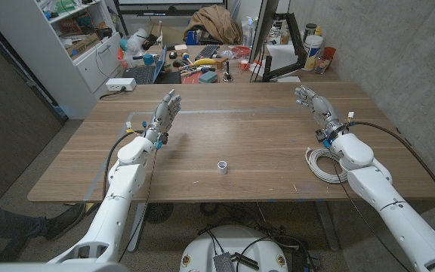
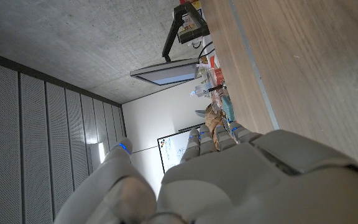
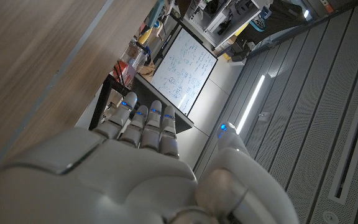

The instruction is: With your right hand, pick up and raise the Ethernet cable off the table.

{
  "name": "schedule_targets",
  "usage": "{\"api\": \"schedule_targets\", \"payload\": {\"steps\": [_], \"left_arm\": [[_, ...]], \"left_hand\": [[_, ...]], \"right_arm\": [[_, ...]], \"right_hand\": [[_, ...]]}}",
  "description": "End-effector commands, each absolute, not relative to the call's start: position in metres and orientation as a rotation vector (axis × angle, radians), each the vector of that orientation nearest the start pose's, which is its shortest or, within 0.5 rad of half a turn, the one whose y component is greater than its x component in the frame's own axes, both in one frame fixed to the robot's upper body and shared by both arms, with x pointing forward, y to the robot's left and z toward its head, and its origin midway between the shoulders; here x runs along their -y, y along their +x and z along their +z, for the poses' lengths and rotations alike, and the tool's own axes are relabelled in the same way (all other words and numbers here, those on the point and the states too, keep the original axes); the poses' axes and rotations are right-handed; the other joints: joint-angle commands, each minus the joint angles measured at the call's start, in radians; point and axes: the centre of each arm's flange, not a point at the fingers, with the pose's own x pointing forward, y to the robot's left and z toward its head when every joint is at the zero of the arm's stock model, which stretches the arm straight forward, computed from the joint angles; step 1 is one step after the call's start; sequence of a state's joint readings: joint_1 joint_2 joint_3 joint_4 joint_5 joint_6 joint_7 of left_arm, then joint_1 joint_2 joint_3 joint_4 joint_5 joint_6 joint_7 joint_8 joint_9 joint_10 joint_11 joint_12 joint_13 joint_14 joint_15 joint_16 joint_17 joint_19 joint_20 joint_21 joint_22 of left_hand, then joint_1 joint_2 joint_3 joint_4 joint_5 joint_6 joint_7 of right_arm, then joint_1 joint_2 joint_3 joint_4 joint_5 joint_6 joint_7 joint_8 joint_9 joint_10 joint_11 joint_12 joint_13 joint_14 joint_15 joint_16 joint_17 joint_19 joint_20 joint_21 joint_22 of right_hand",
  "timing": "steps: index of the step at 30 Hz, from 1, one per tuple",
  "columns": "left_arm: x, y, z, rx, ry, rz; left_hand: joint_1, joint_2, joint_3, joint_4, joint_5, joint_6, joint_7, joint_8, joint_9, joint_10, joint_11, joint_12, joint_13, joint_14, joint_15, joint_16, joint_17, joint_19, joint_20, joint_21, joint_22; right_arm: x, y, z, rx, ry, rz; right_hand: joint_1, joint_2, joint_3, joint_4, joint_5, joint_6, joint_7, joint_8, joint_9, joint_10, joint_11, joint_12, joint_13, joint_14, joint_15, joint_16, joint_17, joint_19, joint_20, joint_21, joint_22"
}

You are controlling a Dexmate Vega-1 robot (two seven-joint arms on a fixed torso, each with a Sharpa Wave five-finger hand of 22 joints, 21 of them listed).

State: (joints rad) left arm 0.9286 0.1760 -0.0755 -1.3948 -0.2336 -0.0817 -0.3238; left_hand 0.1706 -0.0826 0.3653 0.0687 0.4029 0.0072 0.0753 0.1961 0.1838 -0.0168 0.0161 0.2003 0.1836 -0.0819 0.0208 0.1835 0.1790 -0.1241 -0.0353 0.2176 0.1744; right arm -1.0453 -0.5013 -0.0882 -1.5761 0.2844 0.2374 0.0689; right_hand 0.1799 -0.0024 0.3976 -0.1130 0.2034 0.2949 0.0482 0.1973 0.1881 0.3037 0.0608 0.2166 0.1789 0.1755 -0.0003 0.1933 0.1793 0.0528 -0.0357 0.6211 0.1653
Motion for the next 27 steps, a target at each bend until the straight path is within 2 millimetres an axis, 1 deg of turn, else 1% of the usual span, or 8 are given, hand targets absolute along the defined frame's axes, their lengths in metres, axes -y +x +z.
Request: {"api": "schedule_targets", "payload": {"steps": [1,5,6,10,16,23,25,27], "left_arm": [[-0.3,0.643,-0.03,0.567,0.0,-0.225],[-0.301,0.642,-0.029,0.57,0.003,-0.225],[-0.301,0.642,-0.028,0.57,0.002,-0.224],[-0.302,0.641,-0.028,0.568,0.005,-0.223],[-0.302,0.641,-0.028,0.568,0.007,-0.224],[-0.303,0.639,-0.028,0.569,0.007,-0.221],[-0.303,0.639,-0.028,0.57,0.01,-0.221],[-0.304,0.638,-0.028,0.571,0.011,-0.222]], "left_hand": [[0.013,0.005,0.0,-0.005,-0.003,0.003,0.002,0.001,0.002,-0.001,0.002,0.001,0.005,-0.002,0.003,0.004,0.005,0.0,-0.053,-0.001,0.005],[0.014,0.006,-0.001,-0.005,-0.004,0.003,0.002,0.001,0.002,-0.003,0.003,0.0,0.005,-0.003,0.003,0.004,0.005,-0.002,-0.05,-0.002,0.005],[0.015,0.006,-0.001,-0.005,-0.004,0.002,0.002,0.001,0.002,-0.003,0.005,0.0,0.005,-0.004,0.004,0.004,0.005,-0.004,-0.048,-0.003,0.005],[0.015,0.007,-0.002,-0.005,-0.005,0.002,0.002,0.001,0.002,-0.004,0.0,0.0,0.005,-0.005,0.004,0.003,0.005,-0.005,-0.045,-0.004,0.005],[0.016,0.008,-0.003,-0.005,-0.006,0.002,0.002,0.001,0.002,-0.004,0.002,0.0,0.005,-0.005,0.004,0.003,0.005,-0.004,-0.046,-0.005,0.005],[0.018,0.009,-0.004,-0.006,-0.008,0.002,0.001,0.001,0.002,-0.005,0.002,0.0,0.005,-0.006,0.004,0.003,0.005,-0.005,-0.046,-0.005,0.005],[0.018,0.009,-0.004,-0.006,-0.008,0.001,0.001,0.0,0.002,-0.005,0.003,0.0,0.005,-0.006,0.004,0.003,0.005,-0.004,-0.046,-0.006,0.005],[0.018,0.01,-0.005,-0.006,-0.008,0.002,0.002,0.0,0.002,-0.005,0.004,0.0,0.005,-0.006,0.003,0.003,0.005,-0.005,-0.045,-0.006,0.005]], "right_arm": [[0.331,0.577,-0.002,0.726,-0.31,0.103],[0.332,0.574,-0.003,0.729,-0.326,0.095],[0.332,0.573,-0.004,0.731,-0.334,0.094],[0.334,0.57,-0.006,0.73,-0.343,0.09],[0.336,0.567,-0.008,0.726,-0.331,0.08],[0.341,0.559,-0.011,0.736,-0.337,0.066],[0.342,0.558,-0.011,0.745,-0.333,0.066],[0.342,0.556,-0.011,0.75,-0.329,0.057]], "right_hand": [[0.01,0.003,-0.001,-0.001,0.006,0.007,-0.003,0.004,0.004,0.005,-0.005,0.002,0.005,0.01,0.004,0.006,0.003,0.014,-0.007,-0.005,0.005],[0.01,0.004,-0.001,-0.001,0.006,0.007,-0.008,0.004,0.004,0.005,-0.002,0.001,0.005,0.01,0.004,0.006,0.003,0.016,-0.007,-0.007,0.006],[0.011,0.004,-0.001,-0.002,0.006,0.007,-0.008,0.004,0.004,0.004,-0.005,0.001,0.005,0.01,0.004,0.005,0.003,0.016,-0.006,-0.008,0.006],[0.011,0.004,-0.002,-0.002,0.006,0.007,-0.01,0.004,0.004,0.004,-0.004,0.001,0.005,0.011,0.005,0.005,0.003,0.017,-0.006,-0.01,0.006],[0.011,0.004,-0.002,-0.002,0.006,0.007,-0.011,0.003,0.004,0.006,-0.001,0.001,0.006,0.011,0.005,0.004,0.003,0.019,-0.006,-0.014,0.006],[0.012,0.005,-0.002,-0.002,0.006,0.008,-0.012,0.003,0.004,0.004,-0.006,0.0,0.006,0.012,0.004,0.004,0.003,0.021,-0.006,-0.018,0.006],[0.012,0.005,-0.002,-0.002,0.006,0.009,-0.012,0.003,0.004,0.007,-0.003,0.001,0.006,0.012,0.003,0.004,0.003,0.021,-0.007,-0.019,0.006],[0.012,0.005,-0.003,-0.002,0.006,0.01,-0.012,0.003,0.005,0.008,-0.009,0.001,0.006,0.013,0.002,0.004,0.003,0.022,-0.007,-0.021,0.006]]}}
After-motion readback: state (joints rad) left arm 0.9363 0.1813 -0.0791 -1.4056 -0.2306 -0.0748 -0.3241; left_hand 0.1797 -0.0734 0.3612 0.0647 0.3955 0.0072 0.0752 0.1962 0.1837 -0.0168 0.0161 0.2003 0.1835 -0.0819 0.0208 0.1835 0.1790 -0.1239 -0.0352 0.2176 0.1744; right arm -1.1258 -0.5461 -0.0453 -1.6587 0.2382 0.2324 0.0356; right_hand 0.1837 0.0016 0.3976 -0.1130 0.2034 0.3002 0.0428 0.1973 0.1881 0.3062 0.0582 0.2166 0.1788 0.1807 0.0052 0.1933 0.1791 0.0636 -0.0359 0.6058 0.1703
